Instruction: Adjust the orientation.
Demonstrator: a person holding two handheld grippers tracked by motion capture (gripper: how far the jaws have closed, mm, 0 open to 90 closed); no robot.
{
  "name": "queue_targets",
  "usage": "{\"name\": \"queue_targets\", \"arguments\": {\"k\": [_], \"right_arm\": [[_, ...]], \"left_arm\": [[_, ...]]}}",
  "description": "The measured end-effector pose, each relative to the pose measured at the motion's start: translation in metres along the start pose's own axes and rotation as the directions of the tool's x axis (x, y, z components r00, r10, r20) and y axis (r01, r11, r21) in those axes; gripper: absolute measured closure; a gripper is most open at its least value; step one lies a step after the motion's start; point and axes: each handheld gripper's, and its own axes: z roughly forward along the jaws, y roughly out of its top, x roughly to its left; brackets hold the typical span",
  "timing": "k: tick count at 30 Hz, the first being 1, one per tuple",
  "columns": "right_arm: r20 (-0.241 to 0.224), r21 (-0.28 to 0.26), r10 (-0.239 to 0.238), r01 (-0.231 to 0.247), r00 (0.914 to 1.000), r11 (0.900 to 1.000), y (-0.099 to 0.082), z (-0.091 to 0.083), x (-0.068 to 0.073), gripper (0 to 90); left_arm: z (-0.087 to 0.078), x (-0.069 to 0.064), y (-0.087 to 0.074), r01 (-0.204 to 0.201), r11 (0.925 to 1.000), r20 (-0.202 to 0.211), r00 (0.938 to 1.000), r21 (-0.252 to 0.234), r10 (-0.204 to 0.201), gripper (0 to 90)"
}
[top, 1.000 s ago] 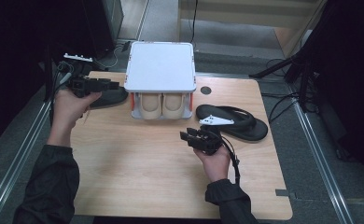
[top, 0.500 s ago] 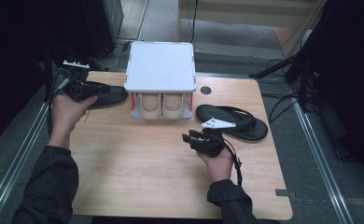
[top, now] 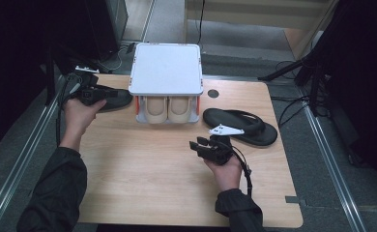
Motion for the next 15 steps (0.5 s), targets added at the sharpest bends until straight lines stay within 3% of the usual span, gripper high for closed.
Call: {"name": "queue_targets", "arguments": {"k": [6, 15], "right_arm": [[0.002, -0.005, 0.006, -0.006, 1.0, 1.0, -0.007, -0.003, 0.002, 60.4], [0.033, -0.002, 0.021, -0.021, 0.9993, 0.9998, -0.017, -0.012, 0.001, 60.4]], "left_arm": [[0.017, 0.006, -0.001, 0.01, 0.9999, -0.046, 0.9989, 0.007, -0.01, 89.9], [0.044, 0.025, -0.003, 0.047, 0.9984, -0.111, 0.9928, 0.032, -0.043, 90.0]]}}
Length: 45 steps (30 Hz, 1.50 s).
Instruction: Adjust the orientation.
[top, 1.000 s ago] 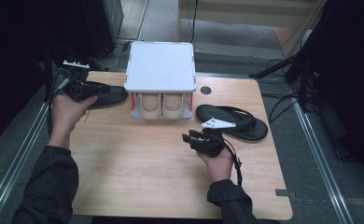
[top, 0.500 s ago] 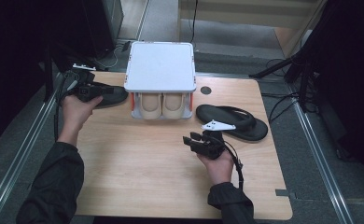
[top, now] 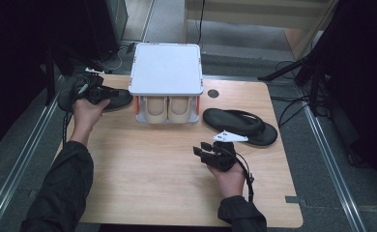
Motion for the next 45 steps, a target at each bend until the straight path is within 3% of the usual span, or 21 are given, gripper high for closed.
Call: {"name": "queue_targets", "arguments": {"k": [4, 6, 10, 16, 18, 33, 45], "right_arm": [[0.014, -0.006, 0.005, -0.005, 0.9999, 1.0, -0.004, -0.004, -0.002, 60.3], [0.015, 0.002, 0.011, -0.011, 0.9998, 0.9999, -0.006, -0.005, -0.002, 60.3], [0.017, 0.002, 0.009, -0.009, 0.9998, 1.0, -0.008, -0.006, -0.001, 60.3], [0.013, 0.009, 0.014, -0.014, 0.9998, 0.9999, -0.009, -0.005, -0.001, 60.3], [0.011, 0.009, 0.01, -0.01, 0.9999, 0.9999, -0.009, -0.005, -0.001, 60.2], [-0.005, 0.015, -0.003, 0.003, 1.0, 0.9999, -0.005, 0.001, 0.003, 60.2], [-0.02, 0.018, 0.002, -0.002, 0.9998, 0.9998, -0.001, 0.008, 0.002, 60.4]], "left_arm": [[0.012, 0.01, -0.003, 0.022, 0.9998, -0.026, 0.9994, 0.0, -0.022, 90.0], [0.018, 0.014, -0.005, 0.014, 0.9997, -0.047, 0.9988, 0.021, -0.013, 90.0], [0.027, 0.023, -0.01, 0.043, 0.9989, -0.065, 0.997, 0.018, -0.042, 90.0], [0.035, 0.036, -0.019, 0.085, 0.9961, -0.077, 0.9936, 0.026, -0.083, 90.0], [0.035, 0.039, -0.021, 0.09, 0.9959, -0.06, 0.9942, 0.015, -0.089, 90.0], [0.03, 0.038, -0.026, 0.073, 0.9956, -0.031, 0.9969, 0.058, -0.072, 90.0], [0.019, 0.033, -0.039, 0.069, 0.9951, -0.008, 0.9976, 0.071, -0.068, 90.0]]}}
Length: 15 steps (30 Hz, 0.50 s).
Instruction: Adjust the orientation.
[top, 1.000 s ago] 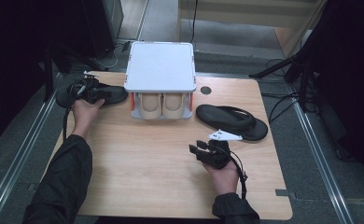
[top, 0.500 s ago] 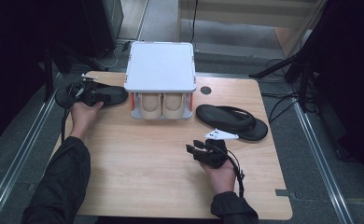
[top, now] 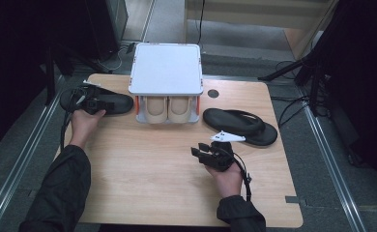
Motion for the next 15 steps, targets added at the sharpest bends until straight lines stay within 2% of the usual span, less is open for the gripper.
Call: {"name": "queue_targets", "arguments": {"k": [3, 7, 12, 15], "right_arm": [[-0.007, 0.003, -0.002, 0.002, 1.0, 1.0, 0.002, 0.002, 0.001, 60.4], [-0.012, 0.006, -0.009, 0.009, 0.9999, 0.9999, 0.005, 0.006, 0.001, 60.4], [-0.019, 0.006, -0.015, 0.016, 0.9997, 0.9999, 0.008, 0.009, 0.002, 60.4], [-0.025, 0.003, -0.016, 0.016, 0.9996, 0.9999, 0.01, 0.012, 0.002, 60.4]], "left_arm": [[-0.004, 0.0, -0.005, 0.005, 1.0, 0.009, 0.9999, 0.007, -0.005, 90.0], [-0.009, -0.003, -0.012, -0.012, 0.9998, 0.007, 0.9999, 0.018, 0.012, 90.0], [-0.017, -0.002, -0.021, -0.006, 0.9996, 0.023, 0.9997, 0.027, 0.005, 90.0], [-0.021, -0.002, -0.026, -0.031, 0.9991, 0.02, 0.9993, 0.028, 0.031, 89.9]]}}
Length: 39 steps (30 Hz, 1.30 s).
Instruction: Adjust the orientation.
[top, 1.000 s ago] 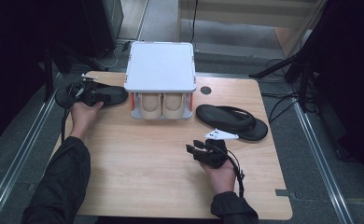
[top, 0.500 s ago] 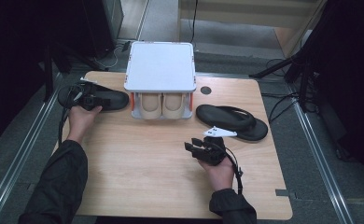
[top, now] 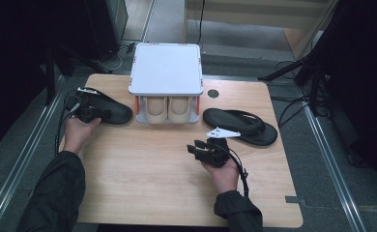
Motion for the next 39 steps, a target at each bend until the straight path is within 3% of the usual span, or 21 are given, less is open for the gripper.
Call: {"name": "queue_targets", "arguments": {"k": [7, 16, 20, 27, 34, 37, 39], "right_arm": [[-0.012, 0.013, -0.008, 0.008, 0.9999, 0.9999, 0.006, 0.009, 0.001, 60.6], [-0.031, 0.02, -0.02, 0.02, 0.9993, 0.9996, 0.013, 0.019, 0.003, 60.7], [-0.041, 0.025, -0.024, 0.025, 0.9989, 0.9994, 0.015, 0.022, 0.004, 60.6], [-0.042, 0.025, -0.029, 0.03, 0.9987, 0.9992, 0.017, 0.022, 0.004, 60.6], [-0.034, 0.024, -0.026, 0.027, 0.9991, 0.9993, 0.016, 0.019, 0.002, 60.6], [-0.029, 0.026, -0.028, 0.029, 0.9992, 0.9992, 0.015, 0.019, 0.003, 60.6], [-0.026, 0.029, -0.025, 0.026, 0.9993, 0.9993, 0.014, 0.018, 0.003, 60.6]], "left_arm": [[-0.009, 0.0, -0.011, 0.018, 0.9998, 0.015, 0.9997, 0.004, -0.018, 88.9], [-0.026, 0.002, -0.03, 0.007, 0.9997, -0.012, 0.9999, 0.022, -0.007, 88.1], [-0.033, 0.004, -0.034, 0.012, 0.9997, -0.006, 0.9999, 0.019, -0.011, 86.1], [-0.048, 0.006, -0.028, 0.061, 0.9969, 0.012, 0.9981, -0.05, -0.061, 68.5], [-0.066, 0.013, -0.02, 0.072, 0.9918, -0.059, 0.9951, -0.106, -0.079, 49.0], [-0.067, 0.022, -0.02, 0.101, 0.9878, -0.053, 0.9927, -0.118, -0.108, 47.1], [-0.066, 0.028, -0.02, 0.105, 0.9866, -0.071, 0.9909, -0.125, -0.114, 46.6]]}}
